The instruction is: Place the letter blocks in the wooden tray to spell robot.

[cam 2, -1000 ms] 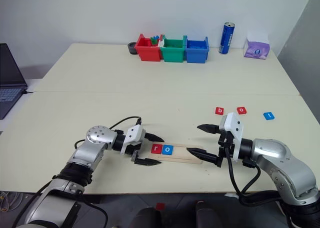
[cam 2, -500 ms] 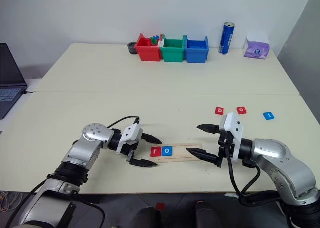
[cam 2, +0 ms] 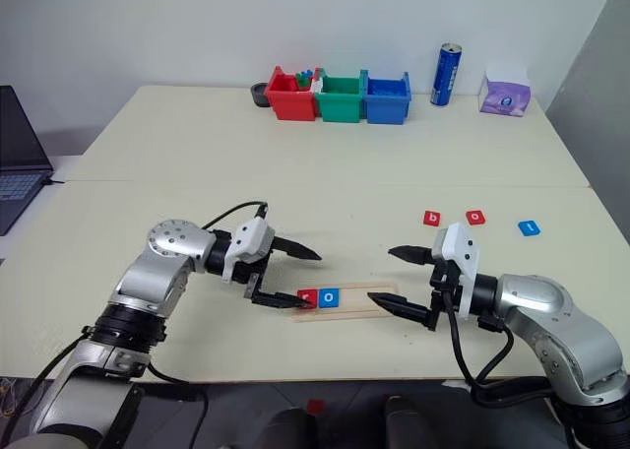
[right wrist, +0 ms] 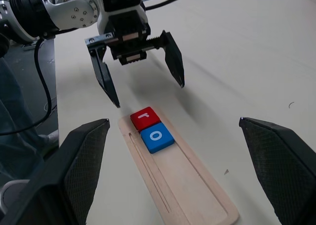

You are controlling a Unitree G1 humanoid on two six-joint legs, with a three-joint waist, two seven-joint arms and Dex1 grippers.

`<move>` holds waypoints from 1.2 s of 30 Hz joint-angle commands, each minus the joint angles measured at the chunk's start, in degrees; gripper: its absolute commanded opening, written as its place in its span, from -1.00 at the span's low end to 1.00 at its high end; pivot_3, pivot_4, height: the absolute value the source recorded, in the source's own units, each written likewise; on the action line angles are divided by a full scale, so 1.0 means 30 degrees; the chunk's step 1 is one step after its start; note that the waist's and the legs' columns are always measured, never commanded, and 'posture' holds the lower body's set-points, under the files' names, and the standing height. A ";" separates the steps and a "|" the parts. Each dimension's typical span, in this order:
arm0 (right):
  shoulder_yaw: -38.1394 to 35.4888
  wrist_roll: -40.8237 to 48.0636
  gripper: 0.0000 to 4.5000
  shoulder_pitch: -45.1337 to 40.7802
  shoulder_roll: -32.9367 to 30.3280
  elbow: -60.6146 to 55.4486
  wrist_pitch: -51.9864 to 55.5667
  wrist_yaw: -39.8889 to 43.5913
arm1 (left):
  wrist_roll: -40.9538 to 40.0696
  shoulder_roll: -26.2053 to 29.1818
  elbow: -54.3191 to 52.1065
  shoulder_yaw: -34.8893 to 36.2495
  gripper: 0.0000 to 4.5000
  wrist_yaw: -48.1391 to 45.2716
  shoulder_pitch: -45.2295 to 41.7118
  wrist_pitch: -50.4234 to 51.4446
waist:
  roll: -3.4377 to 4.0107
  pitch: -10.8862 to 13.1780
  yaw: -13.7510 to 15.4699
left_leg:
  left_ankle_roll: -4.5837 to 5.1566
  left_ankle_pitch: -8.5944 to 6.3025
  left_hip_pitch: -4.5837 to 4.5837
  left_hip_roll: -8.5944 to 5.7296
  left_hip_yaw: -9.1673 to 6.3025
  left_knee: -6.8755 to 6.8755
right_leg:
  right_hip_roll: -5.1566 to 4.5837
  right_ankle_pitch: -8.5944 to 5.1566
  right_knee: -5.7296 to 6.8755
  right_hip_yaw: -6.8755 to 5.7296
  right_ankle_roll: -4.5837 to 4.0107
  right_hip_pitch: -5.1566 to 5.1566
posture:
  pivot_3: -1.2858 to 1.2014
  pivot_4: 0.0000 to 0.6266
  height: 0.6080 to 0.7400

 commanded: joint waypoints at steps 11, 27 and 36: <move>-0.1691 -0.0083 1.00 0.0608 0.0613 -0.0298 0.0100 -0.2348 | -0.3294 -0.0551 -0.7101 0.2659 0.98 0.5358 0.2568 0.5038 | 0.0004 -0.0002 -0.0030 | -0.0001 -0.0001 0.0007 0.0021 0.0013 -0.0004 | -0.0010 -0.0001 -0.0005 0.0031 0.0003 0.0000 | 0.03 -0.52 1.00; -0.0786 -0.7183 1.00 -0.2351 0.4958 0.3607 0.2846 -1.2485 | -0.3722 -0.1873 -0.9485 0.2052 0.98 0.9404 0.5021 0.5761 | 0.0010 0.0001 -0.0040 | -0.0018 0.0010 0.0041 0.0009 0.0022 -0.0005 | 0.0007 0.0000 0.0074 0.0052 -0.0003 -0.0013 | 0.03 -0.52 1.00; -0.1123 -0.7787 1.00 -0.4764 0.6926 0.7149 0.2953 -1.3680 | -0.3567 -0.2005 -0.9031 0.1942 0.98 0.9920 0.4833 0.5396 | 0.0012 0.0000 -0.0004 | -0.0017 0.0009 0.0021 0.0005 0.0033 -0.0005 | -0.0028 0.0001 0.0052 0.0058 -0.0003 -0.0021 | 0.03 -0.52 1.00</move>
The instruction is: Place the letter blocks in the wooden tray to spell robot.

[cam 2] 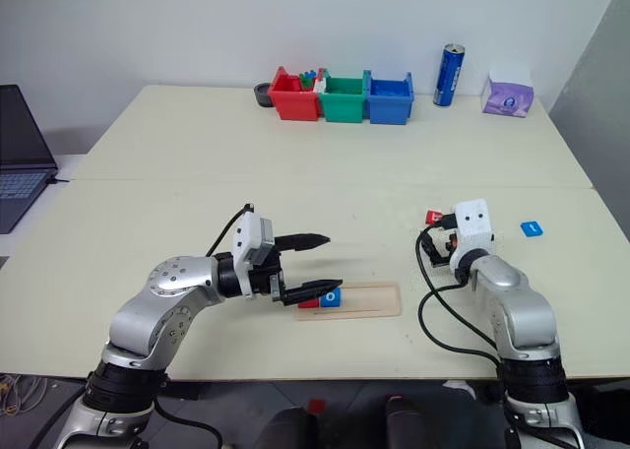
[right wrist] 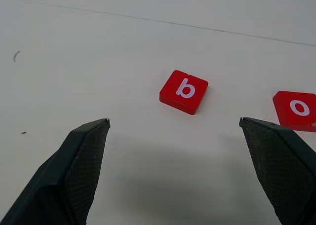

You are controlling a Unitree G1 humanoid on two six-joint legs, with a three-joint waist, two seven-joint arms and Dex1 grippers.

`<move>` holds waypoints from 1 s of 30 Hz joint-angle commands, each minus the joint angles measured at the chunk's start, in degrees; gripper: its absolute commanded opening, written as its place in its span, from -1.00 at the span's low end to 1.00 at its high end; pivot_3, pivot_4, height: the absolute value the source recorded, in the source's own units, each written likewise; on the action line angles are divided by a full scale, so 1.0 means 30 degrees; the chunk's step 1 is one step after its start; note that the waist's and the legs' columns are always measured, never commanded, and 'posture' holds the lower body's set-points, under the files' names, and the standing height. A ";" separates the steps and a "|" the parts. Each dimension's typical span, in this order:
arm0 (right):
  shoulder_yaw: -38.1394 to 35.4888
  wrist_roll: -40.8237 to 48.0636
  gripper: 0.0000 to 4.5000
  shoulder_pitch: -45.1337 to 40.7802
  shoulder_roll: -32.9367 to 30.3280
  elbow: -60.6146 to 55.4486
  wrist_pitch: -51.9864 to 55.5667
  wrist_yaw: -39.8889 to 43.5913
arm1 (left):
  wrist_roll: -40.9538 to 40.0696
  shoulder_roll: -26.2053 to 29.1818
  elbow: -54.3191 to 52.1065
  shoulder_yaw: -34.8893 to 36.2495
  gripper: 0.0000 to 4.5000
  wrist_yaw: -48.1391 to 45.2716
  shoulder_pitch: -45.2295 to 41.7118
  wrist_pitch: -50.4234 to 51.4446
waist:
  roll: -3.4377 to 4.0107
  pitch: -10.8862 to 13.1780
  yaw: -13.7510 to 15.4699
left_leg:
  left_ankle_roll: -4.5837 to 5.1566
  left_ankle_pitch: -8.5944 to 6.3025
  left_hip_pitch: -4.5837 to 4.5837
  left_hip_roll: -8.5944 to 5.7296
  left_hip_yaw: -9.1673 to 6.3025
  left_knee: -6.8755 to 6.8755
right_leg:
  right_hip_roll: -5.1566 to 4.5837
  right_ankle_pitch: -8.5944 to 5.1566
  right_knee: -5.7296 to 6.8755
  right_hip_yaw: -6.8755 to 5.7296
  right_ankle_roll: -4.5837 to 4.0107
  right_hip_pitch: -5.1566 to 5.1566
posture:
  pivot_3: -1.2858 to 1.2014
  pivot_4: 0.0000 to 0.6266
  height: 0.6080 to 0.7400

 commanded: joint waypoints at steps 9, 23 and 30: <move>-0.0127 -0.1493 1.00 -0.2172 0.1681 0.2544 -0.1154 -0.1723 | 0.0097 0.0065 -0.0155 0.0106 0.98 0.0374 -0.0048 -0.0739 | 0.0004 0.0002 -0.0025 | 0.0001 -0.0001 -0.0001 0.0003 0.0003 -0.0007 | 0.0004 0.0000 0.0000 0.0003 -0.0001 -0.0003 | 0.03 -0.52 1.00; -0.0047 -0.3685 1.00 -0.4502 0.3522 0.7882 -0.3084 -0.3831 | 0.0150 0.0190 -0.0290 0.0274 0.98 0.0711 0.0123 -0.0904 | 0.0008 0.0004 -0.0065 | 0.0001 0.0000 0.0003 0.0004 0.0004 -0.0009 | 0.0002 0.0001 0.0003 0.0002 -0.0002 -0.0007 | 0.03 -0.52 1.00; -0.0491 -0.3550 1.00 -0.5233 0.3994 0.9679 -0.3921 -0.4307 | 0.0176 0.0264 -0.0393 0.0292 0.98 0.0787 0.0220 -0.0919 | 0.0011 0.0002 -0.0071 | 0.0001 0.0000 0.0007 0.0009 0.0003 -0.0009 | 0.0002 0.0002 0.0011 0.0003 -0.0003 -0.0007 | 0.03 -0.52 1.00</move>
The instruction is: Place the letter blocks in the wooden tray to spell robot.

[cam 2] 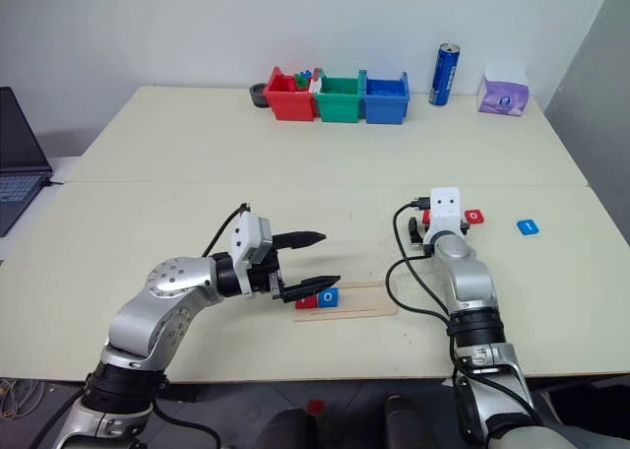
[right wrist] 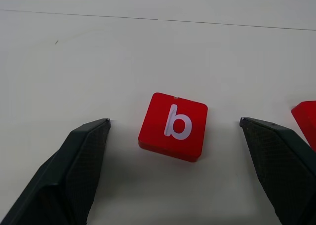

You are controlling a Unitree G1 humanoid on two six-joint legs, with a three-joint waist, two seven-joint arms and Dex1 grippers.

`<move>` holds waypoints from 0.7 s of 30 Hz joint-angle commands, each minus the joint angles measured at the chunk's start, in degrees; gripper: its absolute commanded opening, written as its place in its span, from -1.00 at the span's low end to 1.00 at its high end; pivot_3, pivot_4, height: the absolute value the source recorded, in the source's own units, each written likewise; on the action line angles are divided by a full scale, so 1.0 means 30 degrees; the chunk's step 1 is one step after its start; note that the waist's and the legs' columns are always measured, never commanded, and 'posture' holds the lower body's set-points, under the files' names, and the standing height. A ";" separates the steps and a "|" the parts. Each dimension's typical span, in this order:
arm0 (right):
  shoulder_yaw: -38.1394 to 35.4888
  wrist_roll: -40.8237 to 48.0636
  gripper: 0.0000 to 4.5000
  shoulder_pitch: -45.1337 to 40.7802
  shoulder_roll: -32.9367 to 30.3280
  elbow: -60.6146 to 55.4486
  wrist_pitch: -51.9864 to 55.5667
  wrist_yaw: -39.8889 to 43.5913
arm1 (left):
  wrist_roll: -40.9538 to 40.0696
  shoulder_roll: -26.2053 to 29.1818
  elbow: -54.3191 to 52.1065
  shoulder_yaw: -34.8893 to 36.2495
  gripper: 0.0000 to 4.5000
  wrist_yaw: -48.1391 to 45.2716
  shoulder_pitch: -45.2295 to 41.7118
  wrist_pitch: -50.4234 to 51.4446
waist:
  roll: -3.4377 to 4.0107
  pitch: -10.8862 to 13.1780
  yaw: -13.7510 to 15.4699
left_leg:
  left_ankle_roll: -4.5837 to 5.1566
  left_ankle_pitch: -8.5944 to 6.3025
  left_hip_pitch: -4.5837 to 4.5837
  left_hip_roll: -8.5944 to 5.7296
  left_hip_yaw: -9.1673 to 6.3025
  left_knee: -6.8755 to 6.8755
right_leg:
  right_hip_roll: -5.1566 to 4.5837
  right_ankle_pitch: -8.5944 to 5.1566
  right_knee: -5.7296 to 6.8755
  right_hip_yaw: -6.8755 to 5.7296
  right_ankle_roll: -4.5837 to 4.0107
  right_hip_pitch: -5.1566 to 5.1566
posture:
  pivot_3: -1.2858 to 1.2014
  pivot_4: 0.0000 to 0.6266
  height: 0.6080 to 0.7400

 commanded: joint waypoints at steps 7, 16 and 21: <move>-0.0816 0.0010 0.82 -0.0040 0.0553 0.0093 0.0484 -0.0576 | 0.0011 0.0160 -0.0634 0.0270 1.00 0.0197 0.0141 -0.0478 | 0.0003 -0.0003 -0.0001 | 0.0000 0.0000 0.0002 0.0005 -0.0001 0.0000 | -0.0001 0.0000 0.0003 -0.0001 0.0000 0.0001 | 0.03 -0.52 1.00; -0.0786 -0.0273 -0.35 0.0128 0.0607 -0.0073 0.0609 -0.0546 | 0.0014 0.0156 -0.0578 0.0146 1.00 0.0154 0.0035 -0.0529 | 0.0003 -0.0002 0.0075 | 0.0001 0.0000 -0.0008 0.0004 -0.0007 -0.0001 | -0.0032 0.0000 -0.0013 -0.0011 0.0000 0.0004 | 0.03 -0.52 1.00; -0.0284 -0.0437 -0.35 0.0818 -0.0259 -0.1495 0.1249 0.0372 | -0.0022 0.0254 -0.0929 0.0008 1.00 0.0021 0.0293 -0.0493 | 0.0004 -0.0002 0.0085 | 0.0001 -0.0001 -0.0014 0.0003 -0.0013 -0.0005 | -0.0032 -0.0001 -0.0025 -0.0020 0.0001 0.0004 | 0.03 -0.52 1.00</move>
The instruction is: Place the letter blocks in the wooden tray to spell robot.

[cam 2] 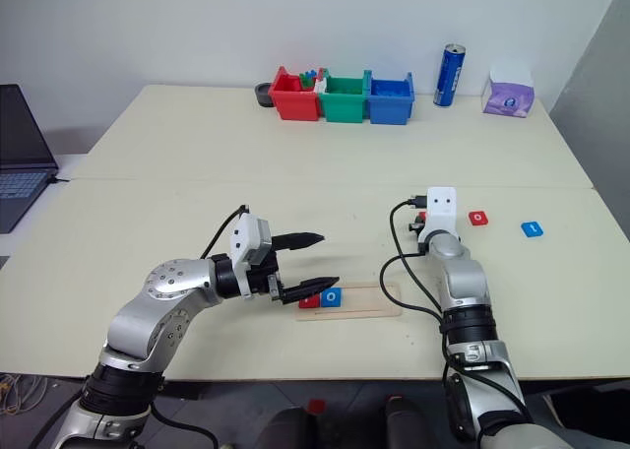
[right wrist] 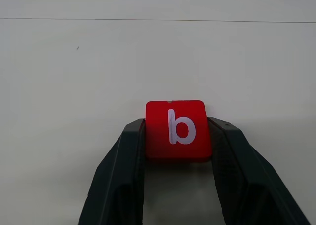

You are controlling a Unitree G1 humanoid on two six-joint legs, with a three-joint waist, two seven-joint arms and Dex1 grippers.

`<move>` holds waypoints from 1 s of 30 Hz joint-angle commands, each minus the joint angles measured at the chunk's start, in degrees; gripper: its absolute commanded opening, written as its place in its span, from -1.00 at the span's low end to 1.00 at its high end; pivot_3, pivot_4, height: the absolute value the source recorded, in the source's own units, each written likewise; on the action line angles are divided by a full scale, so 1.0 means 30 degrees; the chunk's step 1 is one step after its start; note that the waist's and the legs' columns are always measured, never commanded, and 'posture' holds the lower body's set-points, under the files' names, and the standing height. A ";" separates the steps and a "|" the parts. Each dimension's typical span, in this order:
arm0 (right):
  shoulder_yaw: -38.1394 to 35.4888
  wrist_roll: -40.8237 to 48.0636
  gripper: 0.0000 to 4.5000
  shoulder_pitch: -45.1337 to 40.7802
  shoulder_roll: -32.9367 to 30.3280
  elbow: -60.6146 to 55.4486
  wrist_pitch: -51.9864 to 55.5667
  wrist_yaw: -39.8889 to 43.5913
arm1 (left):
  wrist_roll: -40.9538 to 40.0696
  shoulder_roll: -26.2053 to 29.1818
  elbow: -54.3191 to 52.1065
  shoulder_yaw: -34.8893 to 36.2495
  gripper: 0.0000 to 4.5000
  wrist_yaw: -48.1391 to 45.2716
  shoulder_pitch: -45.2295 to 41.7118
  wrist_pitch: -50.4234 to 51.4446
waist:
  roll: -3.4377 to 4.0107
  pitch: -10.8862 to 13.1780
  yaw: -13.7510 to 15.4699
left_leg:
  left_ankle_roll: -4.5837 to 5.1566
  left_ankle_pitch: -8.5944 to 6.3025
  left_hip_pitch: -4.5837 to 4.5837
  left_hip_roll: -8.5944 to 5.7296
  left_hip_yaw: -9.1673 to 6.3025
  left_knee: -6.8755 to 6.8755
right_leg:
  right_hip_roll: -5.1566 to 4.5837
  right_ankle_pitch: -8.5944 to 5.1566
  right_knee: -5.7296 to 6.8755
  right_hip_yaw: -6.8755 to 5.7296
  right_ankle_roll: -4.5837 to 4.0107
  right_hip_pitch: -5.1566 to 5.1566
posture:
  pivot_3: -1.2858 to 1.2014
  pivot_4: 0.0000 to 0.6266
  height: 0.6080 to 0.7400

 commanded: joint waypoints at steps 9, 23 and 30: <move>0.0354 0.1567 -0.35 0.4930 -0.2878 -1.2557 0.8456 0.2956 | -0.0708 0.1223 -0.2393 -0.0089 1.00 -0.1373 0.1069 -0.0175 | 0.0017 0.0010 -0.0011 | 0.0003 -0.0003 -0.0038 0.0025 -0.0003 -0.0053 | 0.0000 -0.0002 -0.0105 -0.0001 0.0003 -0.0006 | 0.03 -0.52 1.00; -0.0401 0.3264 -0.35 0.7982 -0.2334 -2.0436 1.7813 0.3869 | -0.0962 0.2170 -0.1993 0.0019 1.00 -0.2686 0.0512 -0.0132 | 0.0031 0.0019 -0.0060 | 0.0004 -0.0004 -0.0032 -0.0013 -0.0001 -0.0059 | 0.0043 -0.0005 -0.0135 -0.0003 0.0009 -0.0003 | 0.03 -0.52 1.00; -0.0052 0.3410 -0.35 0.8496 -0.1744 -2.1192 1.8497 0.3703 | -0.0960 0.2366 -0.2309 0.0044 1.00 -0.2689 0.0827 -0.0100 | 0.0030 0.0019 -0.0060 | 0.0004 -0.0005 -0.0034 -0.0008 -0.0007 -0.0062 | 0.0055 -0.0005 -0.0144 -0.0008 0.0009 -0.0003 | 0.03 -0.52 1.00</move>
